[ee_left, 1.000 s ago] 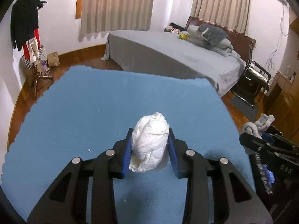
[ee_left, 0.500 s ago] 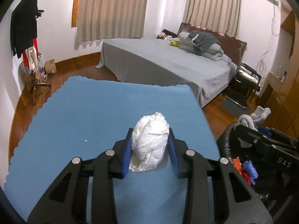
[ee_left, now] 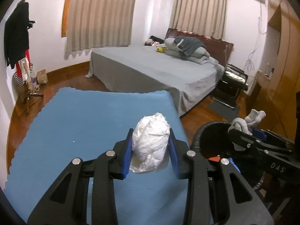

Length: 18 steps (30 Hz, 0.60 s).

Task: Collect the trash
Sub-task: 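Carry grey sock and white cloth over the bin and open both tools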

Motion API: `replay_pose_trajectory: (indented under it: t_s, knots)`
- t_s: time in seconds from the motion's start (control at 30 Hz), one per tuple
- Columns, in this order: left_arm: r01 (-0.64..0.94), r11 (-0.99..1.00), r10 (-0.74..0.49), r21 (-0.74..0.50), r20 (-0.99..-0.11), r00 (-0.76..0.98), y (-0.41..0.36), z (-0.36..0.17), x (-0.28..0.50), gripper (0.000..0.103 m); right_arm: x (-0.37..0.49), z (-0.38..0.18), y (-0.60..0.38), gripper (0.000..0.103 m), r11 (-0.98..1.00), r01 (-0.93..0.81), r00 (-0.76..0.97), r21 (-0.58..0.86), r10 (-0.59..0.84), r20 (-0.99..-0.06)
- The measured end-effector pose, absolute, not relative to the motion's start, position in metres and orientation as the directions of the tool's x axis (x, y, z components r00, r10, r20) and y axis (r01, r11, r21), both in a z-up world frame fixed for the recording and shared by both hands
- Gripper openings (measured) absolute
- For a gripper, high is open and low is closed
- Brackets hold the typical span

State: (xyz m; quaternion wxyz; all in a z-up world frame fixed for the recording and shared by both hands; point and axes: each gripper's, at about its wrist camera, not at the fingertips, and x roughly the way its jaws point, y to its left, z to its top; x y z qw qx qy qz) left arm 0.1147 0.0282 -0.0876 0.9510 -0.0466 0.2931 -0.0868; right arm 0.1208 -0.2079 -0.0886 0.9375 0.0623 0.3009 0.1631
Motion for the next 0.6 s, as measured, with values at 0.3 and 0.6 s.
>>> replay_pose_trajectory:
  t_s: [0.3,0.6]
  knots:
    - [0.205,0.97,-0.241,-0.127,-0.522,0.818,-0.005,-0.076,0.092,0.034,0.094,-0.082,-0.242,0.051,0.957,-0.207,0.795,0.203,0.286,-0.535]
    - [0.27,0.957,-0.288,-0.111,-0.499,0.817,-0.033,-0.064,0.078,0.034,0.074,-0.078,-0.272,0.051,0.967,-0.157,0.82,0.199,0.239,-0.52]
